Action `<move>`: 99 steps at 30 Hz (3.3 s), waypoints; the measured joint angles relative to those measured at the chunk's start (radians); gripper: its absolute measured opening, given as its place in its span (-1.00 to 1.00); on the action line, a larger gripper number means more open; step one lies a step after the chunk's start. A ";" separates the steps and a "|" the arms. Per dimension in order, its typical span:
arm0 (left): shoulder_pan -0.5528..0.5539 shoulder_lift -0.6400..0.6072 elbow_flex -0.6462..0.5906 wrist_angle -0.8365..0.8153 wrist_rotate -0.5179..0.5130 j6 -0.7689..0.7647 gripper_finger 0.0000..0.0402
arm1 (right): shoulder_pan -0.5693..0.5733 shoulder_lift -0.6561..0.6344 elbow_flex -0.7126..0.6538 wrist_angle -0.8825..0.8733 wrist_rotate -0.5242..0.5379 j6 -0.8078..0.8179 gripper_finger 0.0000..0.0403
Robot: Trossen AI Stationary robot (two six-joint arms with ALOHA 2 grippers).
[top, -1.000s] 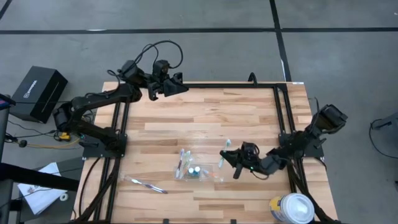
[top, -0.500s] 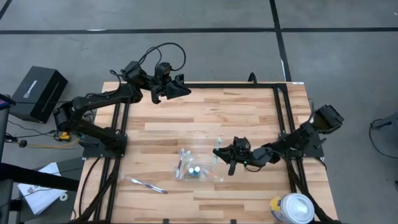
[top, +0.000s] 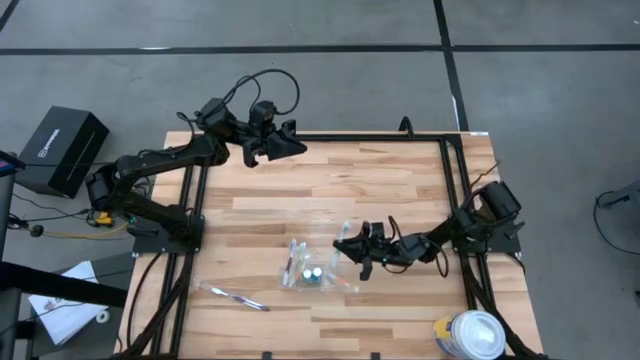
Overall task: Pick & Place toothbrushing station
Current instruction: Put the green toothbrush into the transparent organizer, then put the violet toothbrush into the transparent organizer
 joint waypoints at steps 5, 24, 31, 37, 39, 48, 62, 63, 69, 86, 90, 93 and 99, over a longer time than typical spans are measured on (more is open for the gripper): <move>0.000 0.000 0.000 -0.007 0.008 0.000 -0.76 | -0.003 0.000 0.000 -0.043 -0.041 0.011 -0.94; 0.000 0.000 0.000 -0.015 0.007 0.027 -0.76 | -0.034 0.000 0.000 -0.210 -0.126 0.048 -0.94; 0.000 0.000 0.000 -0.022 0.007 0.027 -0.76 | -0.043 0.000 0.000 -0.243 -0.155 0.032 -0.94; 0.000 0.000 0.000 -0.025 0.007 0.027 -0.76 | -0.049 0.000 0.000 -0.268 -0.191 0.026 -0.94; 0.000 0.000 0.000 -0.027 0.007 0.027 -0.76 | -0.049 0.000 0.000 -0.269 -0.201 0.025 -0.94; 0.000 0.000 0.000 -0.030 0.007 0.027 -0.76 | -0.049 -0.001 0.000 -0.305 -0.244 0.027 -0.94; 0.000 0.000 0.000 -0.030 0.007 0.027 -0.76 | -0.057 -0.001 0.000 -0.305 -0.250 0.142 -0.24; 0.000 0.000 0.000 -0.030 0.007 0.027 -0.76 | -0.056 -0.002 0.000 -0.305 -0.250 0.142 -0.17; 0.004 0.000 0.000 -0.031 0.007 0.027 -0.76 | -0.063 -0.013 0.000 -0.304 -0.250 0.142 0.22; 0.004 0.000 0.000 -0.033 0.011 0.023 -0.76 | -0.104 -0.074 0.000 -0.210 -0.278 0.134 0.34; 0.004 0.001 0.000 -0.033 0.019 0.023 -0.76 | -0.127 -0.170 0.000 -0.247 -0.280 0.083 0.34; 0.004 0.001 0.000 -0.033 0.020 0.023 -0.76 | -0.149 -0.269 0.000 -0.331 -0.302 0.048 0.34; 0.004 0.001 0.000 -0.033 0.057 0.015 -0.75 | -0.188 -0.509 0.004 -0.487 -0.306 -0.045 0.34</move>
